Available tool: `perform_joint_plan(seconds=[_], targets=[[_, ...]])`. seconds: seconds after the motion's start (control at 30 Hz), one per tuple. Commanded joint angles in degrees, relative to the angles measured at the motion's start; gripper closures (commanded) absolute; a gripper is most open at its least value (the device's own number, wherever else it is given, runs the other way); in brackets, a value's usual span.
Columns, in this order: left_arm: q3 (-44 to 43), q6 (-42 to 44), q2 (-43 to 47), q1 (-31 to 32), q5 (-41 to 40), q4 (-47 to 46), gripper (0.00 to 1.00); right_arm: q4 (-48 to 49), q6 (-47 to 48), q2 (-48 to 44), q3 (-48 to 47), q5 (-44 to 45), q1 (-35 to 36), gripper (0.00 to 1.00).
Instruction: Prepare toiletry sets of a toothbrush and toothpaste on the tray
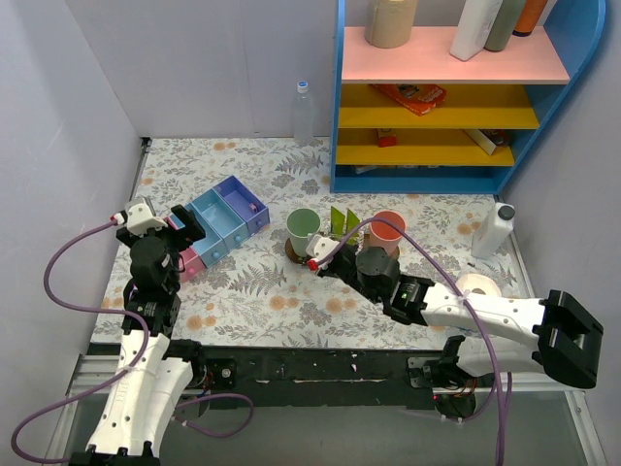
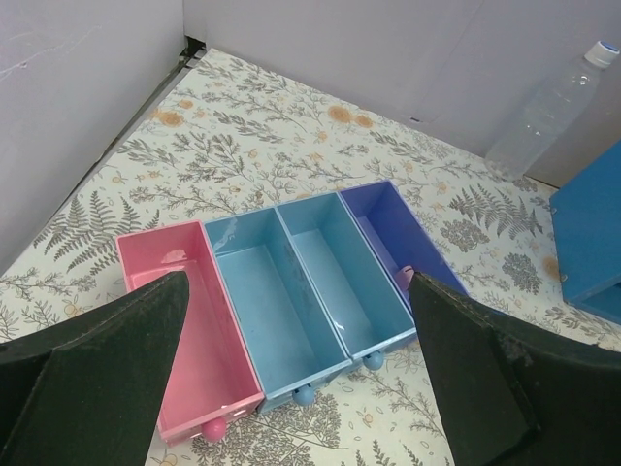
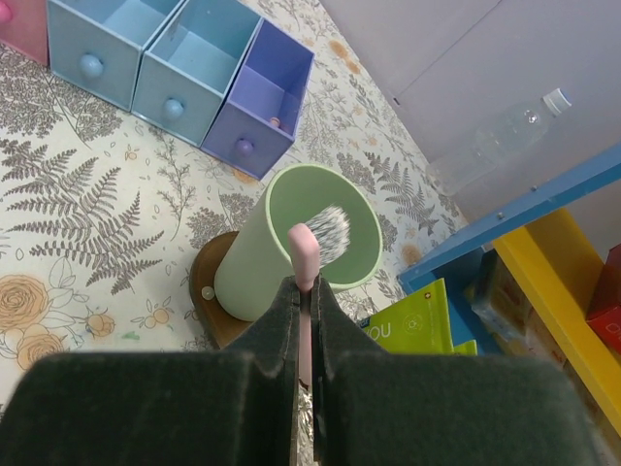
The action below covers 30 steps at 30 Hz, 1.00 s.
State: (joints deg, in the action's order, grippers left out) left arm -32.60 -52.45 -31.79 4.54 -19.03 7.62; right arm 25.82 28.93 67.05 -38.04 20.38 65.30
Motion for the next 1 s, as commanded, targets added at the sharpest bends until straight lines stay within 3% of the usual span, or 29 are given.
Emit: perform_joint_plan(seconds=[0.0, 0.97], targets=[[0.2, 0.9, -0.4, 0.1, 0.1, -0.6, 0.02, 5.9, 0.7, 0.5, 1.0, 0.1, -0.1, 0.99], [0.6, 1.3, -1.0, 0.2, 1.2, -0.5, 0.02, 19.4, 2.7, 4.8, 8.6, 0.4, -3.2, 0.99]])
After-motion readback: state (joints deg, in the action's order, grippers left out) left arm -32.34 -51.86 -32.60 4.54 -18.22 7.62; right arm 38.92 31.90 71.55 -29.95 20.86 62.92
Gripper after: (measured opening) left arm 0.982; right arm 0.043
